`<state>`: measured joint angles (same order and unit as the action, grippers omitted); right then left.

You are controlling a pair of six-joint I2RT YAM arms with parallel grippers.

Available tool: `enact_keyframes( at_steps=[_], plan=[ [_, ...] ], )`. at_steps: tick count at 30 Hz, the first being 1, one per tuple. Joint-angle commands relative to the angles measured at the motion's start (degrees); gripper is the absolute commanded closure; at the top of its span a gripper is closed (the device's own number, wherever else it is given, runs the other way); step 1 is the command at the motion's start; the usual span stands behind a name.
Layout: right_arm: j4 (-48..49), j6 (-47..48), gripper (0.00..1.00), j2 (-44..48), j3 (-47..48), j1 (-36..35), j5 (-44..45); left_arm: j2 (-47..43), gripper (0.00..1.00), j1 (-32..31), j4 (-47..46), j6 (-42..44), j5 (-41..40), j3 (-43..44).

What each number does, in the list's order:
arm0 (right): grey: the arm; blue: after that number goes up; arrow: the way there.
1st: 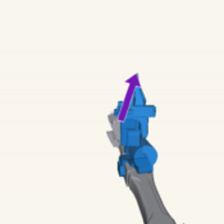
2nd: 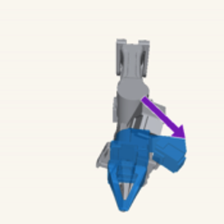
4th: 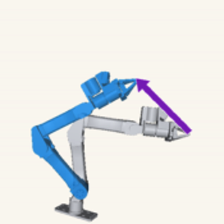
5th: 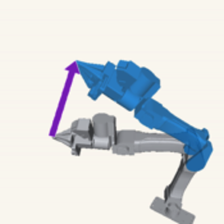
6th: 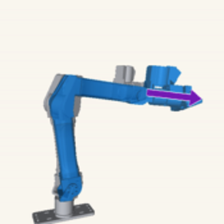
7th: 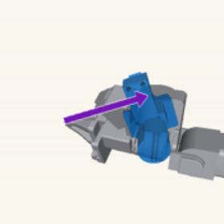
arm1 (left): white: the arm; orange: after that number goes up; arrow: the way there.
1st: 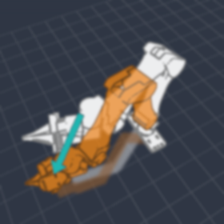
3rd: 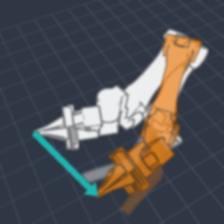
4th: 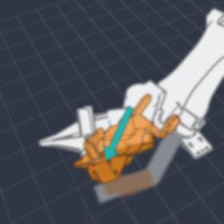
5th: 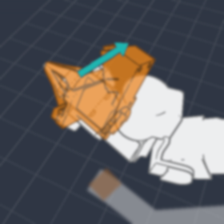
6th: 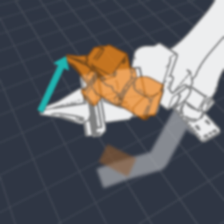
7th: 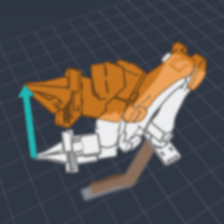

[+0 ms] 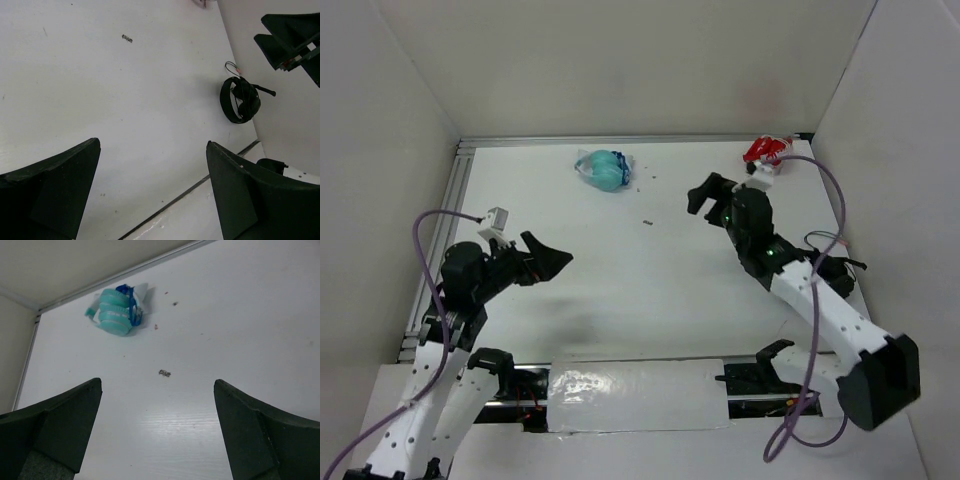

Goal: Wrap the headphones

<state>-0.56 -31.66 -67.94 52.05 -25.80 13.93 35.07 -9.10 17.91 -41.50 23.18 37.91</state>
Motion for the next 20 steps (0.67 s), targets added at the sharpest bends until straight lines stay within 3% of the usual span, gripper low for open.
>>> enact_keyframes(
  at_steps=[1, 5, 10, 20],
  plan=[
    [3.9, 1.3, 0.0, 10.3, -6.2, 0.1, 9.4, -5.9, 0.01, -0.2, 1.1, 2.3, -1.2, -1.3],
    [-3.6, -1.6, 0.0, 19.9, -8.7, 1.3, 15.0, -8.6, 0.01, -0.2, 2.4, 1.3, -0.9, -2.7],
    [-3.3, -1.6, 0.0, 28.0, -13.3, 1.3, 15.8, -7.7, 0.01, -0.2, 3.6, 0.7, -0.9, -2.8],
    [-8.8, -3.9, 0.0, 28.6, -12.2, 1.5, 21.7, -8.8, 0.01, -0.3, 3.4, -0.3, -0.9, -4.2]
  ],
)
